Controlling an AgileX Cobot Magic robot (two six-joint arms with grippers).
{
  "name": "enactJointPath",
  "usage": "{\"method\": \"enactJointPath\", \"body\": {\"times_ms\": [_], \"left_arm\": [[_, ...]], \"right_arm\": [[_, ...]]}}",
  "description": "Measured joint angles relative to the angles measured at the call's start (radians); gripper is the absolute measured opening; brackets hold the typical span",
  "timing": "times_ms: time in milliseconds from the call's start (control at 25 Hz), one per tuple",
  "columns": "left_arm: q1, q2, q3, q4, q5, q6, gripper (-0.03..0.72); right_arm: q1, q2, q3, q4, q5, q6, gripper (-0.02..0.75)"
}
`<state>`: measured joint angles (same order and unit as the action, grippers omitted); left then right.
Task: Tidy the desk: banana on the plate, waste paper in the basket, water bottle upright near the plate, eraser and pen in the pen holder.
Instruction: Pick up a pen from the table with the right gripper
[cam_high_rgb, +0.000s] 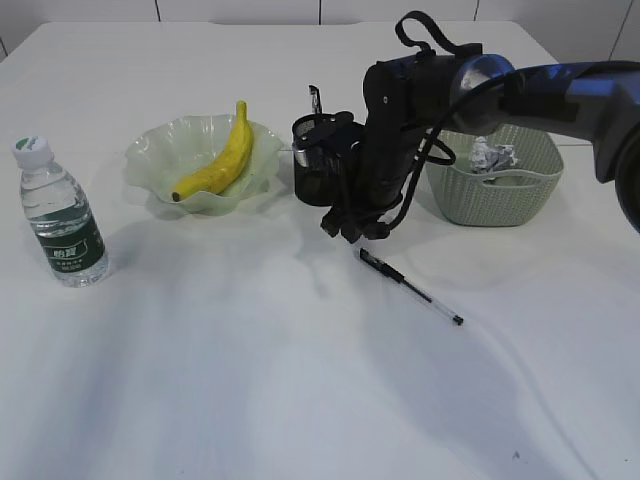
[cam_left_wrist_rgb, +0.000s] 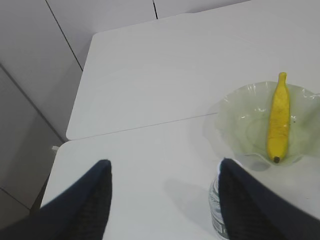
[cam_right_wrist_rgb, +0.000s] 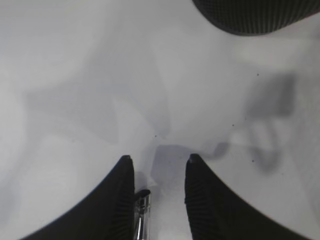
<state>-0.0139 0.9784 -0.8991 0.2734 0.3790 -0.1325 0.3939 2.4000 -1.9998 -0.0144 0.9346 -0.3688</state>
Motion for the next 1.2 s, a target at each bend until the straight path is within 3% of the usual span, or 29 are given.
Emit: {"method": "enactJointPath", "body": {"times_ms": [320,1200], "left_arm": [[0.0,0.0,0.0,0.0,0.0,0.0,0.475],[0.0,0.0,0.0,0.0,0.0,0.0,0.475]], "right_arm": [[-0.007,0.0,0.0,0.005,-0.012,0.027,0.262],[-0.009,0.0,0.0,0.014,0.203,0.031,0.261]]}}
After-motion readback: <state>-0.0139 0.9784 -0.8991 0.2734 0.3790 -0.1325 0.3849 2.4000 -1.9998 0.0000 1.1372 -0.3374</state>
